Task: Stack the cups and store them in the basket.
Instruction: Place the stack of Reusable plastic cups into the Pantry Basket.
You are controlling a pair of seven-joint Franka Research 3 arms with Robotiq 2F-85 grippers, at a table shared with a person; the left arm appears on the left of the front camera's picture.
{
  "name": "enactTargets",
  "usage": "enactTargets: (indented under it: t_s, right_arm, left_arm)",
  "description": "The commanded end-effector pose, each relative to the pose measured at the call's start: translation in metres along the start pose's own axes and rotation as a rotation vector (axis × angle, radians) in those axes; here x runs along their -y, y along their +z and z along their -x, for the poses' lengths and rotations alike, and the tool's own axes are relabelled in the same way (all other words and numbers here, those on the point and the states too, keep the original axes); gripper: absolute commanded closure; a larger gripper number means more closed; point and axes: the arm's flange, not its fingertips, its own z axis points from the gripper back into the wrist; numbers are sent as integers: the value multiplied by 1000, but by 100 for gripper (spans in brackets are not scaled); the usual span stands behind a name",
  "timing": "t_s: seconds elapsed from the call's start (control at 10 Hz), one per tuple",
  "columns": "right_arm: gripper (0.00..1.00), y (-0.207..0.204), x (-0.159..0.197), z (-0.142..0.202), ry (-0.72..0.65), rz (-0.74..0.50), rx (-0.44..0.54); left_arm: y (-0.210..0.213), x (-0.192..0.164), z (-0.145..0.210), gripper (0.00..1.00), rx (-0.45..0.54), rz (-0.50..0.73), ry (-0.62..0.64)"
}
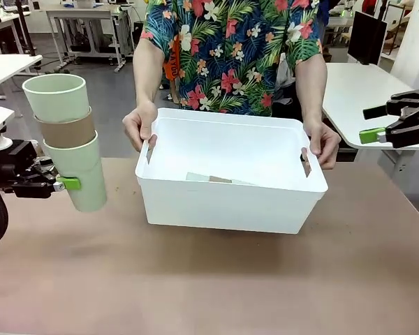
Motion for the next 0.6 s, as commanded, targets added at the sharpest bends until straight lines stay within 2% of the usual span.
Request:
enactTargets:
  t_s: [0.0,0.5]
  right_arm:
    - [0,0,2,-3,-6,-2,21]
    - [0,0,2,-3,-6,-2,21]
  left_arm:
    - [-1,0,-4,13,5,5,-11]
    - [-1,0,-4,13,5,5,-11]
